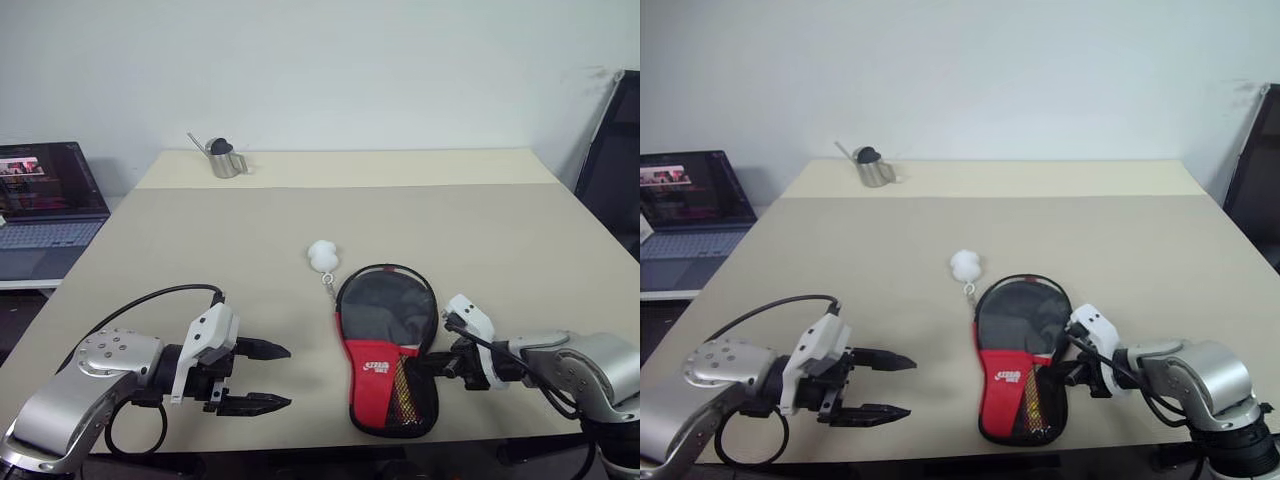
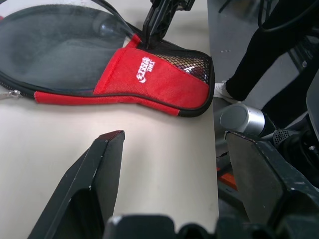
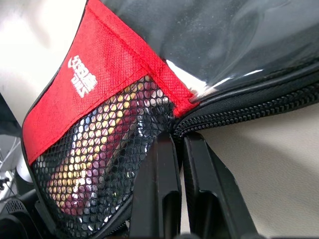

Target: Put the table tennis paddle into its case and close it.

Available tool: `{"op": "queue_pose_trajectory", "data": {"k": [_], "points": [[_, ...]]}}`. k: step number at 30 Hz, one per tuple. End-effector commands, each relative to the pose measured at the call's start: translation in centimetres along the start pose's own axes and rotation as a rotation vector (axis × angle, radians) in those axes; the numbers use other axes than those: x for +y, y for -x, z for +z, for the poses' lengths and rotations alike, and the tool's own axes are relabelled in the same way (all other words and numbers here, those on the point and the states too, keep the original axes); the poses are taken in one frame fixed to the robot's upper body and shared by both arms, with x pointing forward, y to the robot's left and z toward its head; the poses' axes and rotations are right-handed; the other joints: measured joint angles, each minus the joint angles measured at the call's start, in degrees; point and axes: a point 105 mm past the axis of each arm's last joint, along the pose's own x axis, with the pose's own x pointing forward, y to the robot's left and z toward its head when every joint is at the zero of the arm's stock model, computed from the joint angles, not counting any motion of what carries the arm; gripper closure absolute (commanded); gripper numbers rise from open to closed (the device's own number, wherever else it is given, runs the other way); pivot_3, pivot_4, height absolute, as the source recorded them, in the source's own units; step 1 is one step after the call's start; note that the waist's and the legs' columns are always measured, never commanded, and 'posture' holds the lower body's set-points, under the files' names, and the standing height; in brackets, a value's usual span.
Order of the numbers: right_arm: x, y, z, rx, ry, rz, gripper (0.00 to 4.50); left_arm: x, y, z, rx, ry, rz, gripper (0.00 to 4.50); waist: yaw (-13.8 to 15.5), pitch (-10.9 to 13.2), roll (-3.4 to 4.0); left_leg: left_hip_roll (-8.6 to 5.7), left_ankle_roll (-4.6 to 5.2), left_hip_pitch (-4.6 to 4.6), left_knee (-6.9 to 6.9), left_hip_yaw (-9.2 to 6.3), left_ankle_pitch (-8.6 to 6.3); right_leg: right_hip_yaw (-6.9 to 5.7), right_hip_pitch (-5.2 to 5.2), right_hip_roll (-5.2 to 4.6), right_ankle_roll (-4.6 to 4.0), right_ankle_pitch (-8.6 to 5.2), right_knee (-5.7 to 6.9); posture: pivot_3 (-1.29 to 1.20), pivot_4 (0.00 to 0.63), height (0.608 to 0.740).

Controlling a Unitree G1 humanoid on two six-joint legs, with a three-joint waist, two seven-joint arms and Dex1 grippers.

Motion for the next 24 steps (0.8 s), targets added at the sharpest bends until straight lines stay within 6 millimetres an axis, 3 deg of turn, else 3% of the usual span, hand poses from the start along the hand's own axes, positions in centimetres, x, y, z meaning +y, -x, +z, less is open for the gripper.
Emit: {"op": "queue_pose_trajectory", "data": {"k": [1,24], "points": [[0.6,0.2,-1.1,0.04,0.003,0.036,4.48,-0.4,0.0,0.7,-0.009,-0.029,-0.019,0.98,0.1,0.0,0.0,0.0,0.0,0.0,0.0,0.0,0.0,0.0,0.01,0.0,0.0,0.0,-0.01,0.0,0.15,0.74],[0.0,0.8,-2.3,0.072,0.02,0.022,4.48,-0.2,0.0,0.5,-0.011,-0.033,-0.018,0.98,1.4,0.0,-0.03,0.02,0.11,0.04,0.0,-0.21,-0.24,-0.27,0.52,-0.03,0.0,0.01,-0.78,0.0,0.15,0.74]]}}
